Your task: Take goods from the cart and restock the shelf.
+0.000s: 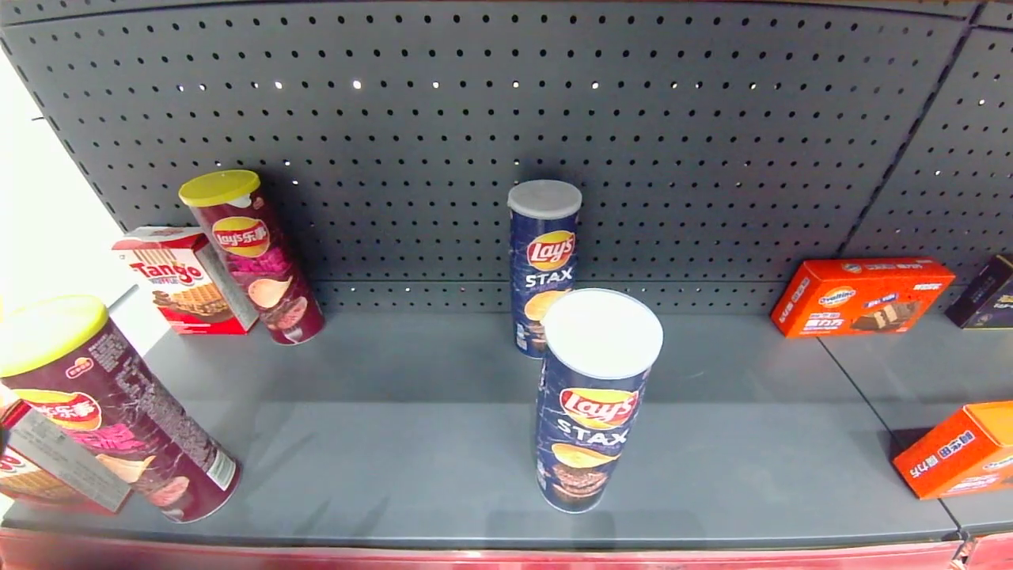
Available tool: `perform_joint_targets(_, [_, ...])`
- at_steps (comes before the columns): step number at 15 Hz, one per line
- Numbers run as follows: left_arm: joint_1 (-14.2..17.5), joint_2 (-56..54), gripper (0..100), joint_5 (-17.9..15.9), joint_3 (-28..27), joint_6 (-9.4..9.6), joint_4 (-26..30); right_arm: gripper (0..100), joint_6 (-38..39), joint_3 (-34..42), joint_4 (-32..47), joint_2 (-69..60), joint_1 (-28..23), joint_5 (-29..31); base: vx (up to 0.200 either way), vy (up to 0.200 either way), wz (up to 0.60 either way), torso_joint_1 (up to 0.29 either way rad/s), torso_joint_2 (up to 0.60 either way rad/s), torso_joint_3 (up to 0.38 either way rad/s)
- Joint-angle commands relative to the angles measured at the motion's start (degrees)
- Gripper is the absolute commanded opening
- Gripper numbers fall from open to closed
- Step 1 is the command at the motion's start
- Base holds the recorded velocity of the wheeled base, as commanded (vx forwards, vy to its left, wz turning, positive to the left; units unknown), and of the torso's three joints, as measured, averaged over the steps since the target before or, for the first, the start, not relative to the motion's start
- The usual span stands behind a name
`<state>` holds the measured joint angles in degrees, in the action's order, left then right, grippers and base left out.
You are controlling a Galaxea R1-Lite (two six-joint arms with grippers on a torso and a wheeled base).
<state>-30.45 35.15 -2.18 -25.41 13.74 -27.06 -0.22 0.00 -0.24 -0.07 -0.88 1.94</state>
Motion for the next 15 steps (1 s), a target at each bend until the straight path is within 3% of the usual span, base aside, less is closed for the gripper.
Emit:
perform_joint_targets(1, [10.8,-15.6,100,-2.0,7.6,-1.79,1.9,100,0.0,0.0,0.0,0.1,0.0,0.0,0.000,0.000,0.00,0.000,0.00,0.000])
perform_joint_targets(3, [16.6,-20.1,100,-3.5,11.9,-4.25,1.8,100,0.0,0.0,0.0,0.1,0.0,0.0,0.000,0.000,0.00,0.000,0.00,0.000])
perform_joint_targets(5, [20.3,-22.4,100,-4.4,14.7,-5.83,1.8,100,0.0,0.0,0.0,0.1,0.0,0.0,0.000,0.000,0.00,0.000,0.00,0.000])
perform_joint_targets(9, [33.4,-29.4,100,-7.6,24.2,-10.75,0.7,100,0.0,0.0,0.0,0.1,0.0,0.0,0.000,0.000,0.00,0.000,0.00,0.000])
perform_joint_targets(11, [33.4,-30.8,100,-7.5,25.4,-10.75,1.4,100,0.0,0.0,0.0,0.1,0.0,0.0,0.000,0.000,0.00,0.000,0.00,0.000])
perform_joint_targets(13, [29.4,-33.7,100,-7.2,25.4,-10.49,7.7,100,0.0,0.0,0.0,0.1,0.0,0.0,0.000,0.000,0.00,0.000,0.00,0.000])
perform_joint_targets(15, [30.0,-34.4,100,-7.3,25.4,-10.75,11.4,100,0.0,0.0,0.0,0.1,0.0,0.0,0.000,0.000,0.00,0.000,0.00,0.000])
